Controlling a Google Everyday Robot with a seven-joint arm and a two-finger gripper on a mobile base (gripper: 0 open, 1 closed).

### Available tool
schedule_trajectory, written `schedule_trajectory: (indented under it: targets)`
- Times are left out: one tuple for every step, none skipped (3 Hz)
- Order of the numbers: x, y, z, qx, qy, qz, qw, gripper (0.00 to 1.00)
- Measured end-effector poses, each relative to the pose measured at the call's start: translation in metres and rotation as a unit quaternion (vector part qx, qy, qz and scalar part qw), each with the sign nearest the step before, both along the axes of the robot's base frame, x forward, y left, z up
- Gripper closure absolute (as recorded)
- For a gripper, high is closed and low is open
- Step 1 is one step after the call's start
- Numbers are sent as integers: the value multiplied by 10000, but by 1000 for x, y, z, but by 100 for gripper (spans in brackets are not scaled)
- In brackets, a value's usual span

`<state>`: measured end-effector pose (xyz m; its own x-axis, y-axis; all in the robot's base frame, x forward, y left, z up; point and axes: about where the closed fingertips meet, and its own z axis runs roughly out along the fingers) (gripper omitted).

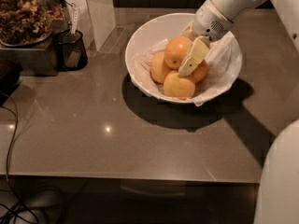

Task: Pick orange from white bowl

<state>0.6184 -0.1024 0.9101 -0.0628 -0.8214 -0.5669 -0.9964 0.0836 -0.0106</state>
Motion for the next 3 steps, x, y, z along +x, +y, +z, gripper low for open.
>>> schedule_trajectory:
  targets:
    - [0, 0, 0, 0, 0, 0, 10000, 50]
    - [0, 0, 0, 0, 0, 0, 10000, 74]
    - [0, 0, 0, 1, -1, 1, 10000, 97]
